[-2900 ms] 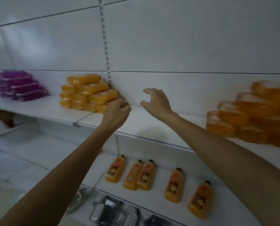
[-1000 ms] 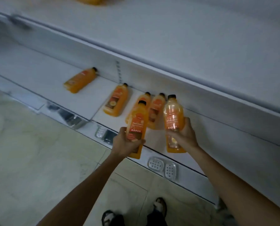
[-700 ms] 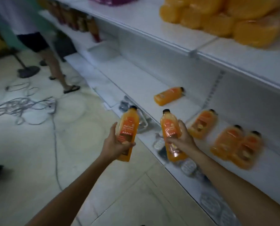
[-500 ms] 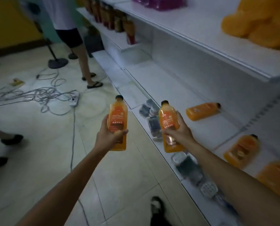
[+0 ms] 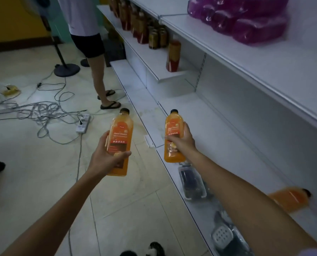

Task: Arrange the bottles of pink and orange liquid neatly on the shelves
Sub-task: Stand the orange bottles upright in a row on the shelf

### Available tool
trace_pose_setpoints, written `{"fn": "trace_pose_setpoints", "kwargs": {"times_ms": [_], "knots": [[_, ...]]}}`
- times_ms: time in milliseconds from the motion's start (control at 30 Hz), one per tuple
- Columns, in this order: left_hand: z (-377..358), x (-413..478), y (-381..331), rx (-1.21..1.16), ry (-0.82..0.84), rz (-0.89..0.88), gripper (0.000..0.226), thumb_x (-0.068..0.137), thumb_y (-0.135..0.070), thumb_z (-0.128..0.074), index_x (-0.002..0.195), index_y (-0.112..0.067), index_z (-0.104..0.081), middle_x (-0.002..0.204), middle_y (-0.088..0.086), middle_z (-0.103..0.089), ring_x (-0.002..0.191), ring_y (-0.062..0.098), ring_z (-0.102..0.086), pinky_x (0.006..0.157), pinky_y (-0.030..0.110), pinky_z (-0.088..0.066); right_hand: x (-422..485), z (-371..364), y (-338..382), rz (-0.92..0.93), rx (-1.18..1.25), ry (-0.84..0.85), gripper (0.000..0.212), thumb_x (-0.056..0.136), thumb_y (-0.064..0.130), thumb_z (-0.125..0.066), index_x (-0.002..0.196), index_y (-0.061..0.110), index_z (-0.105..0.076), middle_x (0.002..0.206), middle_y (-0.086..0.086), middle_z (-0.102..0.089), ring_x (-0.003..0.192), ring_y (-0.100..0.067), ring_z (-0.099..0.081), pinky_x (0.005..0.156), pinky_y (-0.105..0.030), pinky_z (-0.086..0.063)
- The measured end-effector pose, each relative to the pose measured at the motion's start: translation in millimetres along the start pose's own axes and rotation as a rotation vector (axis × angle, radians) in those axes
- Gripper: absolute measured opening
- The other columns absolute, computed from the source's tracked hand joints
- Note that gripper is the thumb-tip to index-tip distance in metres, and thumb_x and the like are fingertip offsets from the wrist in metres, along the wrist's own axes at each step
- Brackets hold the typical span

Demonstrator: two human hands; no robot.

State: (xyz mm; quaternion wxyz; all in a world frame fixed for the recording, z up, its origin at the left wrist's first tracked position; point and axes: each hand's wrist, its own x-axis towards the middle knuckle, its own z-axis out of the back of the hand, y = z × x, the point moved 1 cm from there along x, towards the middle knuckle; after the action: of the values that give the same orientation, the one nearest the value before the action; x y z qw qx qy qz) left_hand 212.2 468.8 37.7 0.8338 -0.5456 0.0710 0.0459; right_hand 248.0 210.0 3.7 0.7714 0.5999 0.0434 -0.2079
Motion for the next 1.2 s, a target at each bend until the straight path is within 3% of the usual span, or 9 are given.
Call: {"fn": "trace_pose_setpoints", "kwargs": {"times_ms": [100, 267, 467, 633, 767, 933, 1000, 1100, 1200], "knots": [[7.5, 64.8, -5.4, -0.013, 0.028, 0.005, 0.106, 0.053, -0.050, -0.078, 0.142, -0.030, -0.025, 0.126, 0.001, -0.050, 0.107, 0.023, -0.055, 0.086, 0.042, -0.049, 46.0, -13.3, 16.2, -0.004, -0.039, 0.010, 0.097, 0.076, 0.034, -0.076, 0.149, 0.033, -0.013, 0.140, -0.003, -0.043, 0.119, -0.027, -0.049, 0.086, -0.035, -0.041], [-9.8, 190.9, -13.0, 0.009, 0.167, -0.028, 0.109, 0.051, -0.053, -0.078, 0.143, -0.030, -0.023, 0.123, -0.001, -0.050, 0.106, 0.020, -0.054, 0.084, 0.036, -0.046, 133.7, -19.0, 31.6, -0.046, -0.075, -0.109, 0.097, 0.075, 0.029, -0.078, 0.148, 0.032, -0.013, 0.141, -0.005, -0.043, 0.123, -0.030, -0.046, 0.089, -0.033, -0.038], [-47.9, 327.5, -12.0, 0.187, 0.437, -0.049, 0.097, 0.069, -0.038, -0.080, 0.145, -0.029, -0.021, 0.130, 0.005, -0.050, 0.111, 0.028, -0.054, 0.093, 0.048, -0.048, 215.7, -17.2, 20.9, -0.366, 0.014, -0.375, 0.084, 0.068, 0.039, -0.081, 0.135, 0.013, -0.036, 0.131, -0.011, -0.051, 0.115, -0.031, -0.053, 0.092, -0.036, -0.045], [-106.0, 389.9, -12.4, 0.305, 0.599, -0.043, 0.098, 0.066, -0.039, -0.082, 0.144, -0.027, -0.023, 0.129, 0.008, -0.052, 0.110, 0.029, -0.055, 0.093, 0.046, -0.048, 237.5, 0.5, -9.8, -0.561, 0.092, -0.522, 0.085, 0.063, 0.042, -0.084, 0.130, 0.010, -0.043, 0.129, -0.011, -0.054, 0.112, -0.031, -0.056, 0.087, -0.035, -0.047], [-161.7, 417.8, -10.5, 0.413, 0.694, -0.141, 0.093, 0.072, -0.038, -0.078, 0.144, -0.027, -0.020, 0.133, 0.008, -0.049, 0.115, 0.030, -0.053, 0.091, 0.038, -0.044, 260.0, 20.7, -31.5, -0.573, 0.104, -0.632, 0.083, 0.067, 0.039, -0.082, 0.133, 0.009, -0.041, 0.130, -0.014, -0.053, 0.112, -0.033, -0.056, 0.085, -0.036, -0.046], [-224.3, 442.1, -10.9, 0.553, 0.860, -0.253, 0.089, 0.080, -0.038, -0.071, 0.146, -0.027, -0.012, 0.141, 0.008, -0.042, 0.123, 0.034, -0.046, 0.102, 0.047, -0.039, 271.9, 25.5, -55.6, -0.568, 0.151, -0.727, 0.071, 0.067, 0.038, -0.082, 0.124, 0.012, -0.049, 0.120, -0.011, -0.059, 0.101, -0.029, -0.060, 0.074, -0.030, -0.045], [-245.7, 447.5, -9.6, 0.633, 0.872, -0.279, 0.091, 0.078, -0.047, -0.069, 0.146, -0.029, -0.011, 0.140, 0.009, -0.043, 0.125, 0.035, -0.045, 0.103, 0.050, -0.038, 282.6, 21.9, -62.5, -0.546, 0.133, -0.761, 0.069, 0.067, 0.045, -0.080, 0.121, 0.012, -0.051, 0.118, -0.010, -0.060, 0.100, -0.028, -0.060, 0.078, -0.032, -0.049], [-267.6, 457.6, -14.8, 0.730, 0.815, -0.368, 0.091, 0.077, -0.055, -0.065, 0.147, -0.029, -0.013, 0.137, 0.013, -0.040, 0.128, 0.036, -0.039, 0.104, 0.047, -0.035, 300.5, 19.0, -63.0, -0.579, -0.204, -0.703, 0.077, 0.070, 0.069, -0.064, 0.123, 0.014, -0.051, 0.125, -0.014, -0.055, 0.115, -0.032, -0.052, 0.092, -0.041, -0.048], [-277.1, 472.4, -32.3, 0.832, 0.703, -0.520, 0.088, 0.077, -0.063, -0.058, 0.147, -0.032, -0.015, 0.133, 0.018, -0.037, 0.123, 0.037, -0.039, 0.098, 0.045, -0.038, 317.6, 18.1, -56.3, -0.587, -0.229, -0.688, 0.079, 0.076, 0.072, -0.055, 0.131, 0.016, -0.041, 0.128, -0.013, -0.052, 0.114, -0.032, -0.054, 0.087, -0.038, -0.046]]}}
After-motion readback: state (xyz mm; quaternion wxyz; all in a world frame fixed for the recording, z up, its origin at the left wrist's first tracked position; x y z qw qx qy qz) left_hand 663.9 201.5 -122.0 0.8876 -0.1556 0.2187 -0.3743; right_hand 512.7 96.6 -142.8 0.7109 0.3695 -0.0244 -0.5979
